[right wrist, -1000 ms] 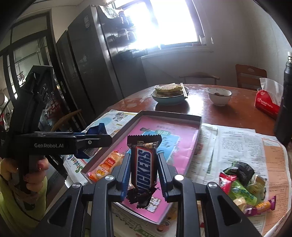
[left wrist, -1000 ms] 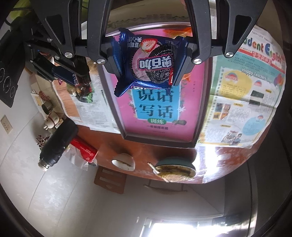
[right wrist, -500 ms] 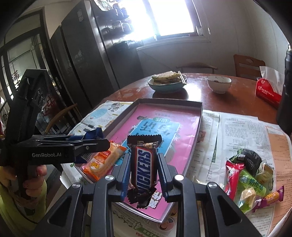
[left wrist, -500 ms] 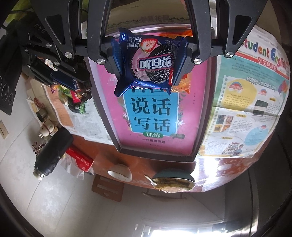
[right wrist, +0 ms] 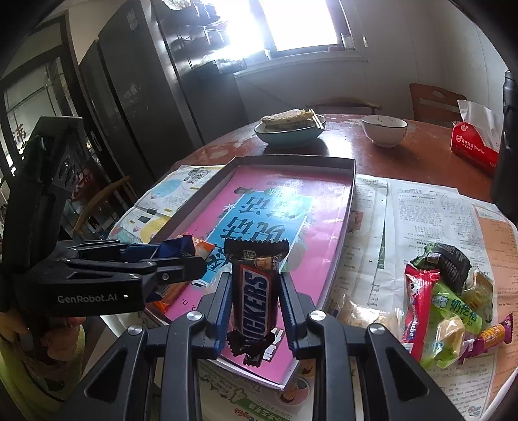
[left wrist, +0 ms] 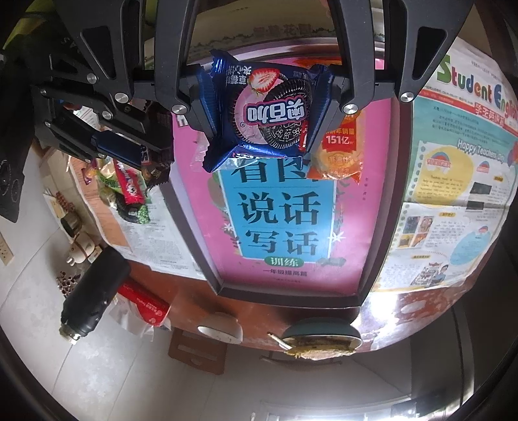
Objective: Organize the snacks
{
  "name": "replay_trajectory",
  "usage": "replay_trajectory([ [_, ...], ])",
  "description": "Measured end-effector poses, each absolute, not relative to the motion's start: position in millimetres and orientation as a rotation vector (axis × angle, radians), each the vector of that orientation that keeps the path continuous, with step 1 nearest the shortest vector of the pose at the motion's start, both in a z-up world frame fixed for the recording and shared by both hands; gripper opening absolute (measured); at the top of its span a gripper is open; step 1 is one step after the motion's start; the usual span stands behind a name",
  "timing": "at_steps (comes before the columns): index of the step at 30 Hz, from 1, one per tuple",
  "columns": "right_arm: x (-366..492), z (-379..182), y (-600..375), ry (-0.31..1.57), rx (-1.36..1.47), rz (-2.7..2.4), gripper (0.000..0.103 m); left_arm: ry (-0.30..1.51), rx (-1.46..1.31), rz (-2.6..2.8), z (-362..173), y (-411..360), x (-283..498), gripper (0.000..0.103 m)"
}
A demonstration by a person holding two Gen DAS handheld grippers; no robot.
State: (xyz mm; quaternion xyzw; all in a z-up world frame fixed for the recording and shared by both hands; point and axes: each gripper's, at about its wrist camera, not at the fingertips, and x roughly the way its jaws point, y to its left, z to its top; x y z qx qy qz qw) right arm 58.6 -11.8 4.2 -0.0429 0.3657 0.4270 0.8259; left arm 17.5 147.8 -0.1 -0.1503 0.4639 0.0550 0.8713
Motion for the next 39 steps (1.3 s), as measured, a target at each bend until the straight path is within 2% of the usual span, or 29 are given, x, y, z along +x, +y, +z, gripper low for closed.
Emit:
replay_trajectory([
  [27, 58.9, -16.6, 1.5, 0.843, -0.143, 0.905, 0.029, 0.993, -0.263, 0.148, -11.9, 144.3, 23.6, 0.052],
  [39, 60.3, -13.2, -3.9, 0.832, -0.144, 0.881, 0.039, 1.005, -0.264, 0.133, -12.4, 140.9, 25.0, 0.055],
])
